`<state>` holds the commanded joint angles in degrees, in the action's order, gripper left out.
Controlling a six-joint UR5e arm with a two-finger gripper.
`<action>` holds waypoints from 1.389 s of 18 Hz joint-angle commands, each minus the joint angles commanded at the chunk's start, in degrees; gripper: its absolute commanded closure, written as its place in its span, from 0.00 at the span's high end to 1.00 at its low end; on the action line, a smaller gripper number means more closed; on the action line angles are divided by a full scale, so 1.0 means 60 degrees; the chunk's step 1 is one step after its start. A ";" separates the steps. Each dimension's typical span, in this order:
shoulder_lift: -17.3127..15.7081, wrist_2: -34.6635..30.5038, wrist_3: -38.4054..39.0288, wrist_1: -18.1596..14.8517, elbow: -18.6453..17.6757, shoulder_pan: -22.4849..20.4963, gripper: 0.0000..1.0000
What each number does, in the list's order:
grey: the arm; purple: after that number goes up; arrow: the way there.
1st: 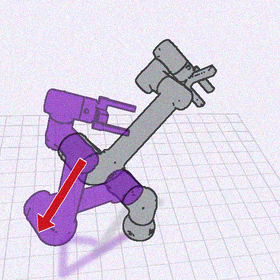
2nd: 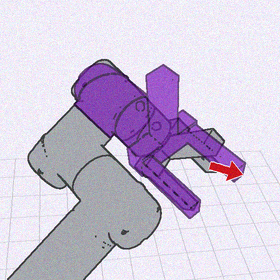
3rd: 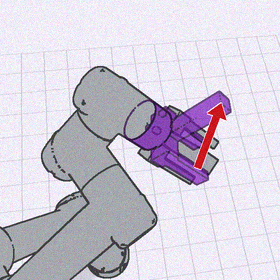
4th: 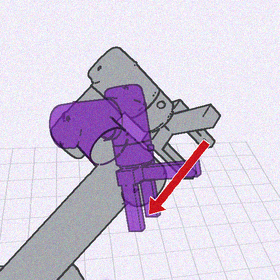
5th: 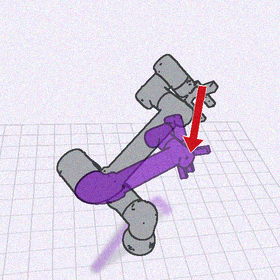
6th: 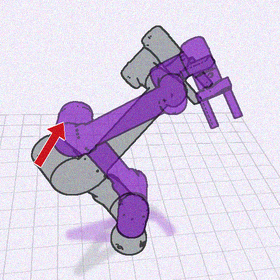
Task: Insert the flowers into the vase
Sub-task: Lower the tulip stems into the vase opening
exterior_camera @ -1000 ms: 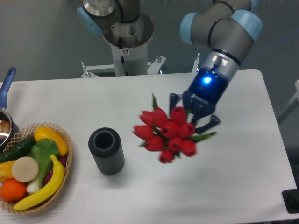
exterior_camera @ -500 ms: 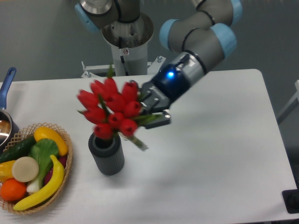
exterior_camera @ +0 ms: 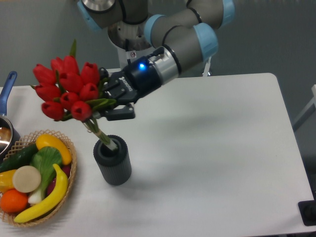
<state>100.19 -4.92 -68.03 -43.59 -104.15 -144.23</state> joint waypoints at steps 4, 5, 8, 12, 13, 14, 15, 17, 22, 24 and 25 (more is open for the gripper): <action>0.0132 -0.0015 0.0000 0.0000 -0.0044 -0.0015 0.31; 0.0161 -0.0044 -0.0015 0.0000 -0.0088 -0.0015 0.31; 0.0206 -0.0044 -0.0015 0.0000 -0.0146 -0.0015 0.31; 0.0614 -0.0146 -0.0554 0.0000 -0.0409 -0.0059 0.32; 0.0659 -0.0146 -0.0774 0.0000 -0.0497 -0.0088 0.33; 0.0703 -0.0146 -0.0936 0.0000 -0.0556 -0.0102 0.36; 0.0704 -0.0146 -0.0996 0.0000 -0.0600 -0.0146 0.38; 0.0718 -0.0161 -0.1011 0.0000 -0.0630 -0.0234 0.51; 0.0718 -0.0321 -0.0982 -0.0029 -0.0747 -0.0381 0.81; 0.0733 -0.0483 -0.0982 -0.0029 -0.0733 -0.0410 0.96; 0.0733 -0.0628 -0.0953 -0.0044 -0.0762 -0.0439 0.97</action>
<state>104.59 -8.69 -73.74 -43.86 -108.72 -146.86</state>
